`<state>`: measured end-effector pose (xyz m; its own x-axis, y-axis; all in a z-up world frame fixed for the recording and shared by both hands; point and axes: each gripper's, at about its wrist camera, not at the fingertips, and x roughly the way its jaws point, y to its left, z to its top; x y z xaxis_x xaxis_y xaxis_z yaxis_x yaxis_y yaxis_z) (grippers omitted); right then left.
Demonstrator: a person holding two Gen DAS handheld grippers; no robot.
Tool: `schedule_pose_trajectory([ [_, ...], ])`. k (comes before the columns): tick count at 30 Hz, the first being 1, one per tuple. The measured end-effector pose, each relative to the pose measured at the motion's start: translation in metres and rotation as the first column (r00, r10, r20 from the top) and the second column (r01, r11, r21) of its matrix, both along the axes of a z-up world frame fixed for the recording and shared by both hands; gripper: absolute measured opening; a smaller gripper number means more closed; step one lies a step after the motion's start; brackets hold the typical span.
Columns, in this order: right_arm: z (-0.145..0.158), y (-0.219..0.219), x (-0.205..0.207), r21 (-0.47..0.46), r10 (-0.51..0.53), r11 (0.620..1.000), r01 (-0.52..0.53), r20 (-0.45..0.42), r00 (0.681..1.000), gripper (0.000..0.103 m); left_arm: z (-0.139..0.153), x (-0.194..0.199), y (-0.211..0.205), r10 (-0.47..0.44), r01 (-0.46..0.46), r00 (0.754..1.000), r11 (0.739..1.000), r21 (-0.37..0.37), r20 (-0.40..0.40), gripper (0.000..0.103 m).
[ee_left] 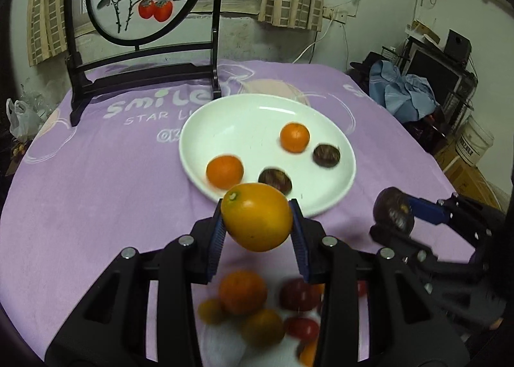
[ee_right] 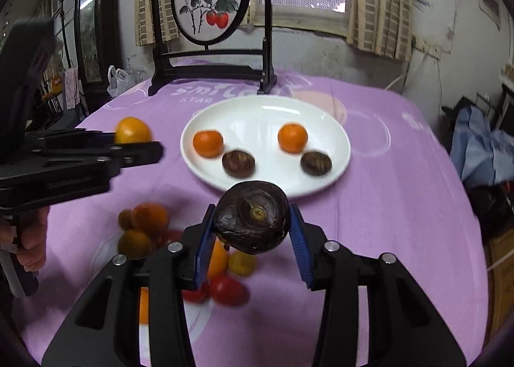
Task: Organize fruits
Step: 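Grasp a yellow citrus with the left tool while the right tool places the mangosteen on the plate, then release the yellow citrus onto the plate with the left tool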
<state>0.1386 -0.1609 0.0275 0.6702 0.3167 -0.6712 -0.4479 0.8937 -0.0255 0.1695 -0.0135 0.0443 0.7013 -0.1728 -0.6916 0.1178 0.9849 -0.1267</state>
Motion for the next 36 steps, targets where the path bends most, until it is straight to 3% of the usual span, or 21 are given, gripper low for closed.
schedule_pose_trajectory([
  [7, -0.019, 0.01, 0.062, -0.023, -0.02, 1.0, 0.019, -0.051, 0.998, 0.044, -0.014, 0.064, -0.013, 0.03, -0.031, 0.998, 0.999, -0.014, -0.049, 0.038],
  [13, -0.038, 0.014, 0.096, -0.051, -0.037, 0.998, 0.031, -0.106, 0.994, 0.047, -0.032, 0.095, -0.013, 0.071, -0.074, 0.992, 0.997, -0.02, -0.107, 0.04],
  [14, -0.039, 0.014, 0.099, -0.052, -0.044, 0.998, 0.038, -0.103, 0.994, 0.05, -0.033, 0.098, -0.012, 0.076, -0.079, 0.991, 0.997, -0.022, -0.108, 0.05],
  [15, -0.039, 0.014, 0.1, -0.051, -0.047, 0.998, 0.042, -0.101, 0.994, 0.061, -0.033, 0.098, -0.012, 0.078, -0.081, 0.992, 0.996, -0.027, -0.097, 0.061],
  [16, -0.038, 0.013, 0.1, -0.049, -0.056, 0.997, 0.052, -0.093, 0.994, 0.068, -0.032, 0.097, -0.013, 0.081, -0.084, 0.993, 0.996, -0.026, -0.084, 0.068],
  [17, -0.036, 0.012, 0.098, -0.045, -0.066, 0.997, 0.062, -0.074, 0.995, 0.068, -0.031, 0.096, -0.013, 0.091, -0.092, 0.993, 0.996, -0.019, -0.074, 0.081],
  [18, -0.035, 0.011, 0.097, -0.046, -0.064, 0.997, 0.061, -0.069, 0.996, 0.068, -0.027, 0.092, -0.015, 0.102, -0.103, 0.993, 0.995, -0.009, -0.052, 0.083],
  [26, -0.025, -0.002, 0.062, -0.033, -0.053, 0.998, 0.051, -0.078, 0.996, 0.068, -0.005, 0.052, -0.011, 0.091, -0.091, 0.996, 0.996, -0.014, 0.001, 0.095],
  [36, -0.025, -0.022, 0.01, 0.025, -0.067, 0.997, 0.07, -0.104, 0.992, 0.068, -0.006, -0.019, 0.003, 0.112, -0.112, 0.994, 0.994, 0.005, 0.007, 0.096],
])
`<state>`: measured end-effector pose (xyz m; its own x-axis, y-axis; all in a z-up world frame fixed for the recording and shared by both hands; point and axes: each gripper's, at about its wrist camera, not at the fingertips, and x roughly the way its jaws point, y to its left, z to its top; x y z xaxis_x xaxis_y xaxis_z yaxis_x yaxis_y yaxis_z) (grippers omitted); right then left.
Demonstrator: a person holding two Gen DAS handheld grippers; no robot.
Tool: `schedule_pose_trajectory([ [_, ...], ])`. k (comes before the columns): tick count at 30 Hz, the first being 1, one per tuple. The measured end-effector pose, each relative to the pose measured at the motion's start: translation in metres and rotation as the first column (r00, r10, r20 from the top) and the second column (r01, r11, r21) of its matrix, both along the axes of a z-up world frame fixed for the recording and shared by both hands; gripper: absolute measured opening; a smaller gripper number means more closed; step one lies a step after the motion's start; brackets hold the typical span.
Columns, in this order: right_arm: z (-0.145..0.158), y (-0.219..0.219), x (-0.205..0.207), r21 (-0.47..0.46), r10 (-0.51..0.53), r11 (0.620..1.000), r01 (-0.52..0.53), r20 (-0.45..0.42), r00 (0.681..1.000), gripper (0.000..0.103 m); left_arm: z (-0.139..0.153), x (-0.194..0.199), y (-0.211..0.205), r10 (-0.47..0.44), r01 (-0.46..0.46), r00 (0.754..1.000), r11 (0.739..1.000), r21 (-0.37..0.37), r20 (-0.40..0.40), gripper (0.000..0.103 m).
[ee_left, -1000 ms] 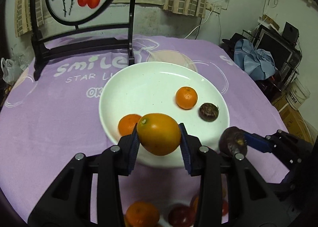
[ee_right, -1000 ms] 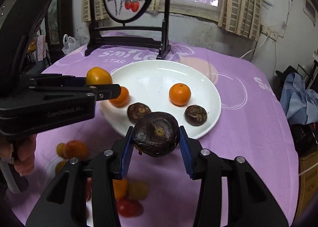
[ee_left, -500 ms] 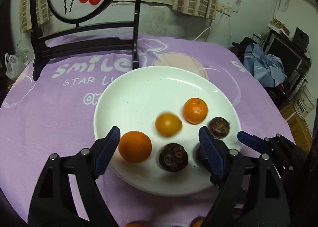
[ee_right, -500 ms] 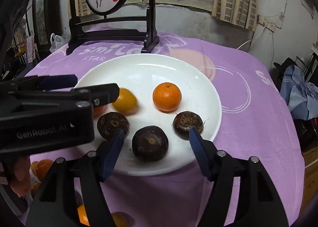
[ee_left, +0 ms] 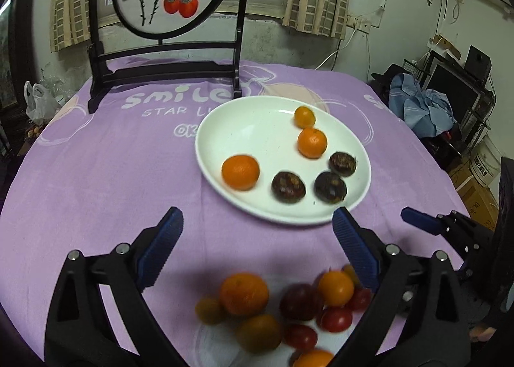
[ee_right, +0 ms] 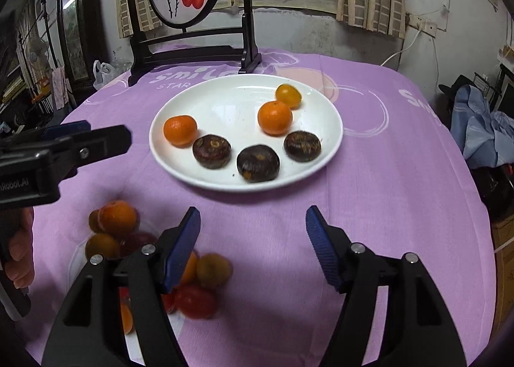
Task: Organize fruits
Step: 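Release the yellow citrus onto the plate with the left tool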
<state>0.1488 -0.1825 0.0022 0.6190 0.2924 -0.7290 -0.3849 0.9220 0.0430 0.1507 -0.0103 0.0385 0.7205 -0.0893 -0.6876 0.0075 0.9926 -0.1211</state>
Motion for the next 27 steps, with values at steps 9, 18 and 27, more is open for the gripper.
schedule_pose_trajectory([
  [9, -0.014, -0.004, -0.039, 0.029, -0.003, 1.0, 0.004, -0.039, 0.999, 0.068, -0.023, -0.042, 0.019, 0.022, -0.023, 0.999, 1.0, -0.017, -0.03, 0.096],
  [18, -0.029, 0.001, -0.066, -0.046, 0.037, 0.998, -0.04, -0.054, 0.998, 0.068, -0.046, -0.058, 0.04, 0.046, -0.048, 0.998, 0.998, -0.04, -0.048, 0.096],
  [27, -0.042, 0.026, -0.056, -0.175, 0.09, 0.979, -0.101, -0.072, 0.993, 0.049, -0.048, -0.061, 0.048, 0.031, -0.036, 0.998, 0.995, -0.098, -0.052, 0.096],
])
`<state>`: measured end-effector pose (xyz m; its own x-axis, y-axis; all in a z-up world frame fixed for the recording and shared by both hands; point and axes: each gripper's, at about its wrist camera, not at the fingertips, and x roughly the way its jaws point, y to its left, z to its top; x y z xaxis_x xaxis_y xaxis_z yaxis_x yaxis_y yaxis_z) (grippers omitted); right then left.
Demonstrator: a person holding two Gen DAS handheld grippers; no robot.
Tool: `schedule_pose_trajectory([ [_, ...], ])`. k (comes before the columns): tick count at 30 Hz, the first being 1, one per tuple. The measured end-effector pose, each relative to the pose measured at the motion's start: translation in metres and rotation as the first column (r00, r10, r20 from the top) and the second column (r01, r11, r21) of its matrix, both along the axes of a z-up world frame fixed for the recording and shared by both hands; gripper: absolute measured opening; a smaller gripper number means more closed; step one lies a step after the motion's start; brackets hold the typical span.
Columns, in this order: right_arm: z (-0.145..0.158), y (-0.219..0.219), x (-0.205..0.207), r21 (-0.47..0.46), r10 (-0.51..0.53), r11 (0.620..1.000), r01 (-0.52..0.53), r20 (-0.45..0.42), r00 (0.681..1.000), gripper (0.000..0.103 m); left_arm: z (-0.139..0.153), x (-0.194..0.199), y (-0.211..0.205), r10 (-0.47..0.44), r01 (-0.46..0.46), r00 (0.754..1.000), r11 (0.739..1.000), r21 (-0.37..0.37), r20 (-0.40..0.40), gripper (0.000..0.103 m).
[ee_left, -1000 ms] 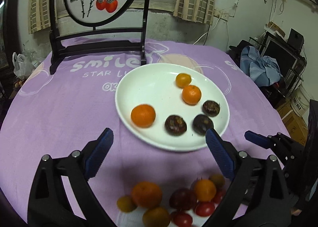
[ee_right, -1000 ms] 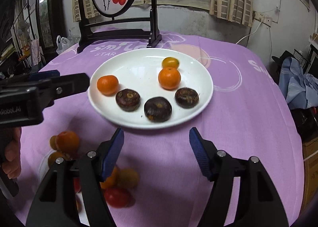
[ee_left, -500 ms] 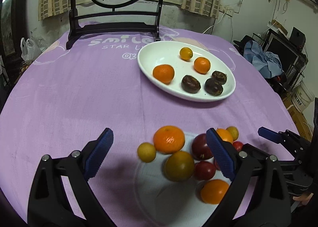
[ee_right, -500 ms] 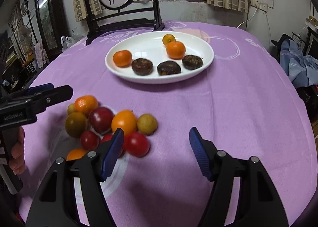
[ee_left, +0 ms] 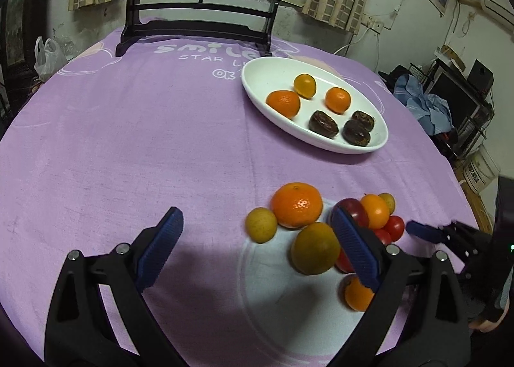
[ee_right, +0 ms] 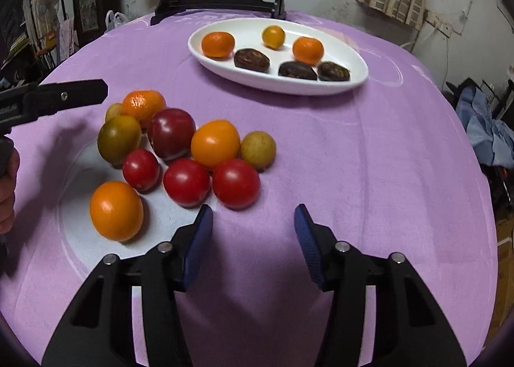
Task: Organize fruits
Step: 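Grasp a red cherry tomato with the right tool while the left tool grasps a green-yellow citrus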
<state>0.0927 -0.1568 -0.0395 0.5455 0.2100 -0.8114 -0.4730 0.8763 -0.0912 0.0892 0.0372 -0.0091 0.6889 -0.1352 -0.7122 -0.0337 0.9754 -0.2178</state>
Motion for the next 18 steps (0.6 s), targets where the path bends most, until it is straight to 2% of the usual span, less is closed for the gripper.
schedule_pose_trajectory([
  [2, 0.001, 0.007, 0.009, -0.011, 0.018, 1.0, -0.018, -0.007, 1.0, 0.046, 0.0, -0.001, -0.005, -0.02, 0.02, 1.0, 1.0, 0.016, -0.001, 0.096],
  [3, 0.0, 0.009, 0.012, -0.009, 0.031, 0.999, -0.031, -0.01, 0.999, 0.042, 0.0, -0.002, -0.009, -0.036, 0.036, 0.999, 0.999, 0.023, -0.003, 0.096],
  [4, 0.0, 0.011, 0.014, 0.0, 0.045, 0.999, -0.045, -0.015, 0.999, 0.032, 0.0, -0.002, -0.011, -0.049, 0.049, 0.999, 0.998, 0.026, -0.006, 0.096],
  [5, 0.001, 0.012, 0.016, 0.014, 0.055, 0.998, -0.054, -0.022, 0.998, 0.03, 0.0, -0.003, -0.014, -0.06, 0.061, 0.998, 0.998, 0.031, -0.008, 0.096],
  [11, 0.005, -0.002, 0.014, 0.096, 0.039, 0.995, -0.036, -0.038, 0.999, 0.029, -0.006, -0.005, -0.03, -0.126, 0.129, 0.991, 0.99, 0.057, -0.042, 0.096],
  [18, 0.006, -0.017, 0.013, 0.129, 0.011, 0.992, -0.005, -0.045, 0.999, 0.029, -0.012, -0.005, -0.03, -0.115, 0.12, 0.991, 0.99, 0.072, -0.066, 0.095],
])
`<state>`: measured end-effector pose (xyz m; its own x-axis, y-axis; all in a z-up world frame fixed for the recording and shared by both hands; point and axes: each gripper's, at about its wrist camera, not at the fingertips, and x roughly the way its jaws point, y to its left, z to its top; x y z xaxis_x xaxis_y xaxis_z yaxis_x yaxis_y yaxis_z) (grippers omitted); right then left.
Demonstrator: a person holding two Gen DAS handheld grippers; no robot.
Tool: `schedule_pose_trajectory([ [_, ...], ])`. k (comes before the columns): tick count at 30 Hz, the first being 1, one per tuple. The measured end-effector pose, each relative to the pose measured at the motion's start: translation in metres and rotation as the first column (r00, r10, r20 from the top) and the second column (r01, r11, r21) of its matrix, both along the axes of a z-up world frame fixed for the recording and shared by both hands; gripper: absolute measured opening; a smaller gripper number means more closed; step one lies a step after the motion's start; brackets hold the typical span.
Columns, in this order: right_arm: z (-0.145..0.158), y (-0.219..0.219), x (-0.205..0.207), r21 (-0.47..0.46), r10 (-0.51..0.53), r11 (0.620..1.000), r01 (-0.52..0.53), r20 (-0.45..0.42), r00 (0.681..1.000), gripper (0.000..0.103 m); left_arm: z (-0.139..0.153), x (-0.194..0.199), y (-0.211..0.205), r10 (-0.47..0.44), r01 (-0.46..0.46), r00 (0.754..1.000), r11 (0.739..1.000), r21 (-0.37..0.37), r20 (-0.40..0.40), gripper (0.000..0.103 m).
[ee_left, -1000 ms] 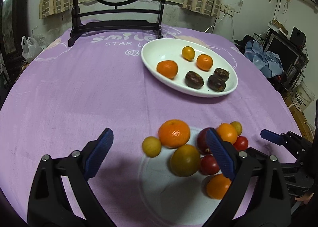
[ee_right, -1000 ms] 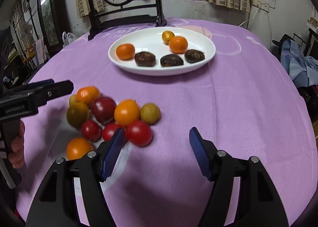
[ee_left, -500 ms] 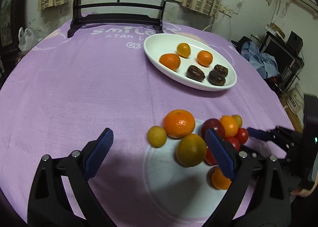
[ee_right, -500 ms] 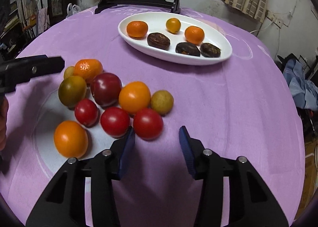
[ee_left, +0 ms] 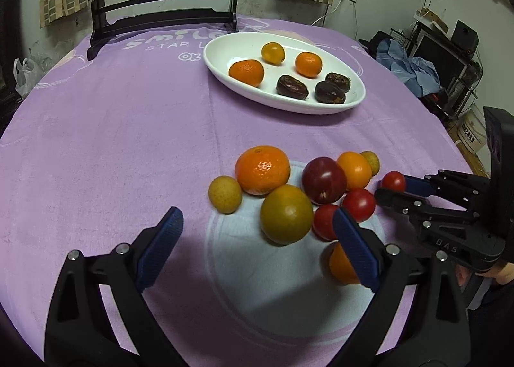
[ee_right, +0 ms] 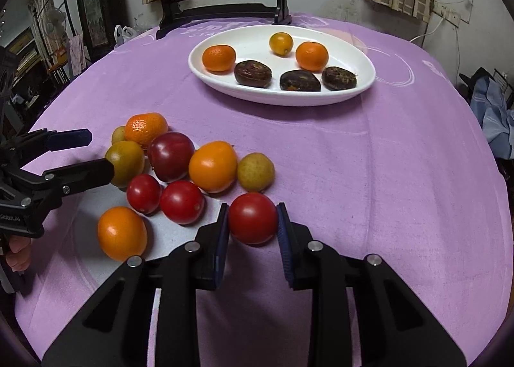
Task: Organize fruits
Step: 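Grasp a red cherry tomato with the right tool while the left tool grasps a green-yellow citrus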
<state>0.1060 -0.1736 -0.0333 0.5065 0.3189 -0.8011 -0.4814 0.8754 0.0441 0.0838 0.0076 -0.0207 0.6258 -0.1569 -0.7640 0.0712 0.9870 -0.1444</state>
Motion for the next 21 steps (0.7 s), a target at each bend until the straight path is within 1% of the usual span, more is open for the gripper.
schedule_pose_trajectory([
  [4, 0.003, -0.001, -0.003, 0.009, 0.003, 1.0, -0.003, 0.013, 1.0, 0.029, -0.006, -0.001, -0.003, -0.006, 0.006, 1.0, 0.999, 0.04, -0.013, 0.093],
  [6, 0.004, -0.001, -0.005, 0.009, 0.005, 1.0, -0.005, 0.018, 1.0, 0.029, -0.008, -0.001, -0.005, -0.022, 0.023, 1.0, 0.999, 0.043, -0.022, 0.086],
  [7, 0.004, -0.001, -0.005, 0.009, 0.005, 1.0, -0.005, 0.019, 1.0, 0.029, -0.009, -0.001, -0.006, -0.033, 0.034, 0.999, 0.998, 0.044, -0.029, 0.081],
  [9, 0.005, -0.001, -0.006, 0.01, 0.01, 1.0, -0.01, 0.018, 1.0, 0.029, -0.014, 0.0, -0.011, -0.05, 0.052, 0.998, 0.997, 0.053, -0.049, 0.064],
  [10, 0.005, 0.0, -0.007, 0.01, 0.012, 1.0, -0.012, 0.019, 1.0, 0.029, -0.016, 0.001, -0.013, -0.059, 0.062, 0.996, 0.997, 0.053, -0.062, 0.06],
  [12, 0.006, 0.001, -0.009, 0.011, 0.018, 1.0, -0.018, 0.022, 1.0, 0.029, -0.017, 0.001, -0.017, -0.062, 0.066, 0.996, 0.995, 0.071, -0.056, 0.06],
  [17, 0.006, 0.005, -0.011, 0.004, 0.04, 0.999, -0.04, 0.024, 0.999, 0.029, -0.018, 0.008, -0.02, -0.041, 0.044, 0.998, 0.997, 0.057, -0.049, 0.058],
  [19, 0.006, 0.007, -0.012, 0.0, 0.046, 0.999, -0.046, 0.025, 0.999, 0.029, -0.018, 0.013, -0.023, -0.031, 0.034, 0.998, 0.997, 0.064, -0.046, 0.056],
  [20, 0.006, 0.007, -0.012, -0.001, 0.046, 0.999, -0.046, 0.027, 0.999, 0.029, -0.018, 0.014, -0.024, -0.031, 0.034, 0.999, 0.997, 0.067, -0.044, 0.051],
  [21, 0.006, 0.007, -0.012, 0.0, 0.046, 0.999, -0.046, 0.028, 0.999, 0.029, -0.018, 0.015, -0.025, -0.038, 0.041, 0.998, 0.997, 0.062, -0.039, 0.042],
])
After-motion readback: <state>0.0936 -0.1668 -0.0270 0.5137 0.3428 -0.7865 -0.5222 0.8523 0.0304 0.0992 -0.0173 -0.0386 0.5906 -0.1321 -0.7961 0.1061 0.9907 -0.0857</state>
